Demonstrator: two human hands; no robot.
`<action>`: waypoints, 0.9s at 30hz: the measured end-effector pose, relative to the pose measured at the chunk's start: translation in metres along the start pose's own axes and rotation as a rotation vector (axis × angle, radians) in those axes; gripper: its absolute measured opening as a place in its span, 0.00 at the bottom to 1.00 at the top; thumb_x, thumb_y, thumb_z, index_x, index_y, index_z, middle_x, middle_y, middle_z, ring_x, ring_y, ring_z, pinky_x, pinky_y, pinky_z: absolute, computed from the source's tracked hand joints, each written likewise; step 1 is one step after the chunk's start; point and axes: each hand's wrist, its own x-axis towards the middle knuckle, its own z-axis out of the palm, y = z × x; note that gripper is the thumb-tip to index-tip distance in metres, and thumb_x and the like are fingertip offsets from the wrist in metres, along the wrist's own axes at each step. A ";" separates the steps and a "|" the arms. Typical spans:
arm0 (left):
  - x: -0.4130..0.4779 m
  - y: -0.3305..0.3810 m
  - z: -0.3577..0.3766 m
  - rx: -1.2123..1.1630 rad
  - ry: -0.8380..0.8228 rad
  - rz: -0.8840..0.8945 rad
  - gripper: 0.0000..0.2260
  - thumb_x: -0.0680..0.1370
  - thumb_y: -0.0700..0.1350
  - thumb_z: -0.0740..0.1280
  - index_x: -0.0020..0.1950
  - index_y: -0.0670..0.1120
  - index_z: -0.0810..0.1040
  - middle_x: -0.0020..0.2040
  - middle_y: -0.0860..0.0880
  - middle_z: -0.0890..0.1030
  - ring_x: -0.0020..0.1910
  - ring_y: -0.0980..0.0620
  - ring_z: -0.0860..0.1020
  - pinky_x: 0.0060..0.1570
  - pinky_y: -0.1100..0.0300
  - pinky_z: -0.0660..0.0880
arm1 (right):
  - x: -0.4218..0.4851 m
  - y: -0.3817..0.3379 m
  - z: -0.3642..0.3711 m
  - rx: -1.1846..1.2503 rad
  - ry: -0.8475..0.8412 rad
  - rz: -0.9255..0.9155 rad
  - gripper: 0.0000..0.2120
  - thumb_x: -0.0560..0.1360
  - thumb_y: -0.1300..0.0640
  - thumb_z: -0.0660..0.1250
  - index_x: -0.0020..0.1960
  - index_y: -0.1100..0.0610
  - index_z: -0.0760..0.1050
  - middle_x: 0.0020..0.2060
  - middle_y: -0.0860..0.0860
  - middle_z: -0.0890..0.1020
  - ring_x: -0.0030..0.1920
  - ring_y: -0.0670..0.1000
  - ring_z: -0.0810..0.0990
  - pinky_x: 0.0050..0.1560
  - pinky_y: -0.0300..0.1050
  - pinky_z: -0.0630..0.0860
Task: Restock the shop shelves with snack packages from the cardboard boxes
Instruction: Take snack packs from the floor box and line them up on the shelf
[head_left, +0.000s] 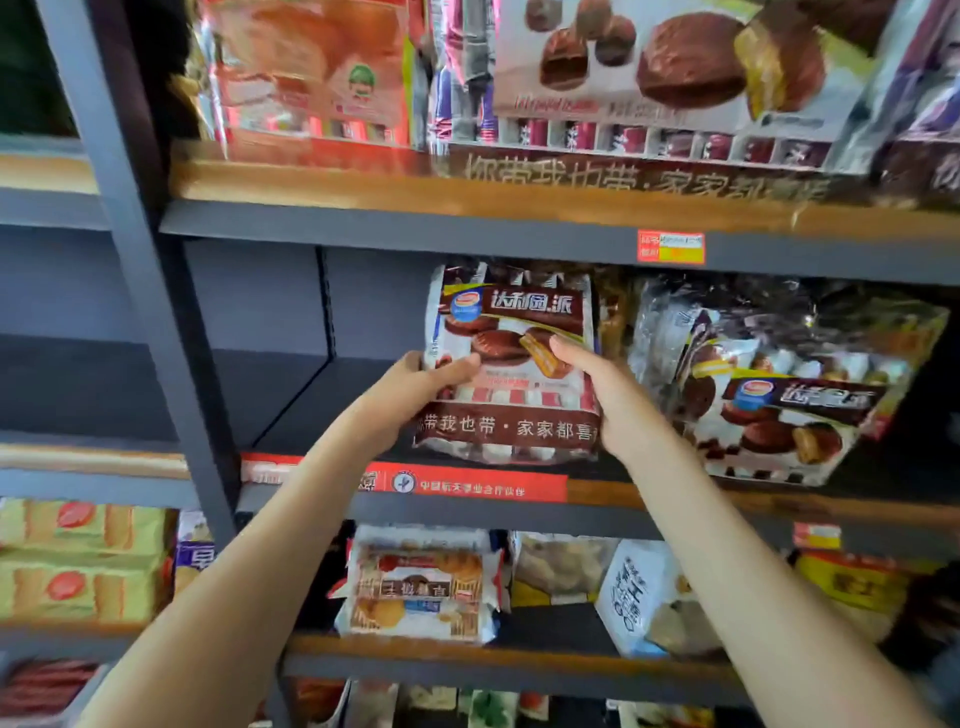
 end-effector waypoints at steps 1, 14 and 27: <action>0.003 -0.001 -0.003 -0.018 0.029 -0.003 0.36 0.61 0.57 0.79 0.63 0.43 0.72 0.50 0.46 0.85 0.46 0.48 0.84 0.50 0.50 0.80 | 0.012 0.001 0.003 -0.016 -0.028 0.007 0.24 0.65 0.51 0.77 0.60 0.51 0.78 0.52 0.55 0.84 0.52 0.57 0.84 0.56 0.58 0.78; 0.030 -0.024 -0.067 -0.271 0.371 0.002 0.22 0.72 0.45 0.74 0.61 0.38 0.72 0.49 0.40 0.83 0.38 0.45 0.84 0.32 0.52 0.81 | 0.103 0.044 0.020 -0.748 0.405 -0.007 0.41 0.74 0.49 0.69 0.78 0.52 0.47 0.76 0.56 0.54 0.74 0.58 0.56 0.70 0.56 0.61; 0.051 -0.017 -0.044 -0.319 0.179 0.066 0.16 0.75 0.44 0.71 0.59 0.38 0.74 0.47 0.41 0.85 0.41 0.44 0.85 0.35 0.50 0.82 | 0.121 0.033 -0.012 -0.757 0.506 0.054 0.48 0.68 0.57 0.75 0.75 0.53 0.45 0.75 0.59 0.50 0.74 0.60 0.54 0.71 0.56 0.63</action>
